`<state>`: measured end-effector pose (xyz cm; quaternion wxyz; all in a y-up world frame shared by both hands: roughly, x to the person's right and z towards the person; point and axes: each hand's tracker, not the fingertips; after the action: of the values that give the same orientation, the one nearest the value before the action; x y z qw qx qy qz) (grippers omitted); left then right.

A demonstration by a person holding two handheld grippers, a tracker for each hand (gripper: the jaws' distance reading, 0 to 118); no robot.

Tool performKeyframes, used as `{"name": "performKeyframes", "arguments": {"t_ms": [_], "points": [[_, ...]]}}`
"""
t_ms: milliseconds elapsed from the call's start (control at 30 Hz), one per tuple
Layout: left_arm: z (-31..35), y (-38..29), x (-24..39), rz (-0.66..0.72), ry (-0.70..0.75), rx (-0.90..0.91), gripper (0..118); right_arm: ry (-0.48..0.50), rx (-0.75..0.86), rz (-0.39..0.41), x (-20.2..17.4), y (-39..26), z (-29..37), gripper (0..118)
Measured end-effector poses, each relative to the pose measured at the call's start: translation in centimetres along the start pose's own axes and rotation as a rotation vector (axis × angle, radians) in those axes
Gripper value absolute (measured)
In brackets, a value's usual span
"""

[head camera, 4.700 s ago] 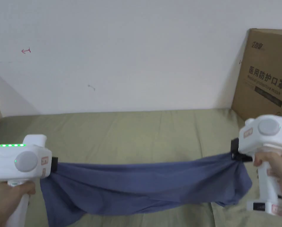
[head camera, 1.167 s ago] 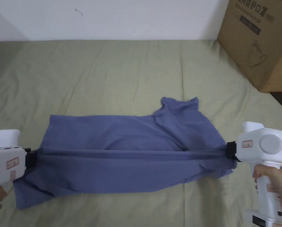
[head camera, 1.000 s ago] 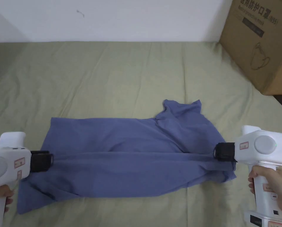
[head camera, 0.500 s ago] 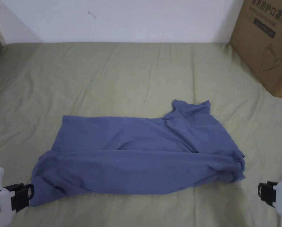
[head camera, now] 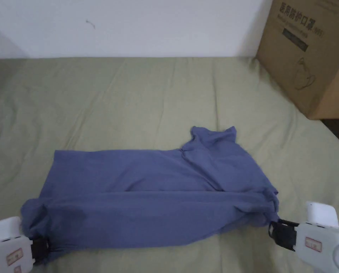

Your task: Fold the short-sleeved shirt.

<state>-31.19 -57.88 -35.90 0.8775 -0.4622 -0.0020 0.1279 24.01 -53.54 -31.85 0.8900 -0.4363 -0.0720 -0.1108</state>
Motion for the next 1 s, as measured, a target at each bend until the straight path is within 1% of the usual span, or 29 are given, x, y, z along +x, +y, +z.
{"name": "performKeyframes", "arguments": {"t_ms": [33, 67, 100, 200, 233, 267, 300, 333, 367, 400, 433, 467, 500, 600, 667, 733, 767, 800, 900, 933, 967, 1000], "points": [[0.2, 0.1, 0.1, 0.009, -0.003, -0.007, 10, -0.01, -0.007, 0.005, -0.1, 0.7, -1.1, 80], [0.4, 0.3, -0.1, 0.019, -0.007, -0.013, 9, -0.012, -0.013, 0.013, -0.2, 1.2, -2.2, 96], [0.4, 0.3, -0.3, 0.02, -0.014, -0.013, 9, -0.015, -0.013, 0.018, -0.4, 1.7, -3.1, 96], [0.2, 0.6, -1.3, 0.004, -0.028, -0.018, 9, -0.047, -0.076, 0.12, -1.6, 2.8, -6.8, 95], [0.3, 0.7, -1.3, -0.006, -0.027, -0.018, 9, -0.049, -0.106, 0.15, -1.8, 2.6, -8.3, 92], [0.5, 0.8, -1.1, -0.014, -0.027, -0.02, 9, -0.067, -0.156, 0.164, -2.2, 2.7, -9.5, 76], [0.9, 0.9, -0.9, -0.022, -0.028, -0.021, 9, -0.041, -0.141, 0.132, -2.6, 2.7, -9.4, 57], [1.1, 0.9, -0.9, -0.031, -0.028, -0.019, 9, -0.068, -0.111, 0.143, -2.9, 2.8, -9.2, 46], [1.5, 1.0, -0.9, -0.043, -0.032, -0.017, 8, -0.041, -0.088, 0.188, -3.5, 2.6, -7.9, 22], [2.0, 1.2, -0.8, -0.052, -0.035, -0.016, 8, -0.005, -0.065, 0.19, -3.6, 2.6, -7.2, 15], [2.6, 1.3, -0.6, -0.059, -0.037, -0.011, 8, -0.042, -0.07, 0.188, -3.7, 2.7, -6.7, 15], [3.2, 1.4, -0.7, -0.068, -0.043, -0.009, 8, -0.041, -0.069, 0.222, -3.4, 2.9, -6.0, 15], [3.9, 1.4, -0.8, -0.075, -0.048, -0.005, 8, -0.031, -0.053, 0.22, -3.6, 2.7, -4.7, 15], [6.5, 0.9, -0.9, -0.099, -0.068, 0.011, 8, 0.026, -0.038, 0.183, -2.2, 2.9, -1.2, 15], [8.1, -0.2, -0.9, -0.141, -0.054, 0.014, 8, 0.013, -0.031, 0.183, -1.7, 2.1, 1.4, 15], [9.7, -1.5, -1.3, -0.148, -0.058, 0.002, 8, 0.018, -0.041, 0.187, -0.6, 0.7, 3.3, 15], [10.2, -2.4, -1.5, -0.146, -0.068, -0.003, 8, 0.019, -0.059, 0.175, 0.1, -0.4, 3.5, 15], [10.5, -3.3, -1.6, -0.141, -0.069, -0.018, 8, 0.014, -0.112, 0.169, 0.6, -1.5, 4.0, 15], [10.2, -6.0, -1.9, -0.175, -0.048, -0.071, 8, -0.012, -0.205, 0.207, 1.8, -6.0, 2.7, 15], [9.7, -6.8, -2.1, -0.174, -0.05, -0.091, 8, 0.002, -0.227, 0.216, 2.2, -7.1, 2.1, 15], [8.8, -7.3, -2.7, -0.176, -0.05, -0.107, 8, 0.004, -0.198, 0.201, 2.5, -7.8, 1.9, 15], [8.6, -7.5, -2.7, -0.176, -0.039, -0.108, 12, -0.003, -0.167, 0.16, 2.1, -7.8, 2.4, 22]]}}
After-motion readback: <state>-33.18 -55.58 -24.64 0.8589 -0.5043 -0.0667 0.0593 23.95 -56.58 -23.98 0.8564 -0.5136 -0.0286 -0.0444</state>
